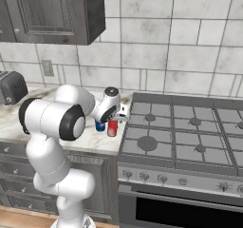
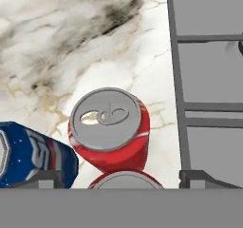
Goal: Four empty soda cans are scattered around the kitchen. Gather all the cans and cluster them next to the stove for recycling.
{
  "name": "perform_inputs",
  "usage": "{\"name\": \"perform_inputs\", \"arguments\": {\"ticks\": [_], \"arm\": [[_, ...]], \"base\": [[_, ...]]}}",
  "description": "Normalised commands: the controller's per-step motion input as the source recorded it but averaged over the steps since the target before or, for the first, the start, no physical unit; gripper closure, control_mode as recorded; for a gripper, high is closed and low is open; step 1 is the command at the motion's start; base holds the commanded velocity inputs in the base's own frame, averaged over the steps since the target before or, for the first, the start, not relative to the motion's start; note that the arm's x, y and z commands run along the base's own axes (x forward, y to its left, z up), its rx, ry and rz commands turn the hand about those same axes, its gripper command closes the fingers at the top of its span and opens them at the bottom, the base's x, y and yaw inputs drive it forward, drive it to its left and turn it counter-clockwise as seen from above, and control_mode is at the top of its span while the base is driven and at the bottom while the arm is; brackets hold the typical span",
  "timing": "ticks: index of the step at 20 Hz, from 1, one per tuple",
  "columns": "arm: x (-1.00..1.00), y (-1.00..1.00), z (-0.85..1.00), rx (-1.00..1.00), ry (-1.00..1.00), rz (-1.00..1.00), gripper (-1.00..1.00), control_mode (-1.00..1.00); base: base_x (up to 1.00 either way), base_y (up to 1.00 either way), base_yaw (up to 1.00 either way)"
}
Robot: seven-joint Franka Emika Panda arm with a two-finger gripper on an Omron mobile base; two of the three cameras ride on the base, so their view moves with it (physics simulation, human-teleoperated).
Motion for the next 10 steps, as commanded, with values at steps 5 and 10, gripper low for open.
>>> {"name": "perform_inputs", "arguments": {"ticks": [5, 10], "arm": [[-0.28, 0.0, 0.08, 0.0, -0.11, 0.0, -1.0, -1.0], [-0.2, 0.0, 0.4, 0.0, -0.03, 0.0, -1.0, -1.0]], "base": [[0.0, 0.0, 0.0], [0.0, 0.0, 0.0]]}}
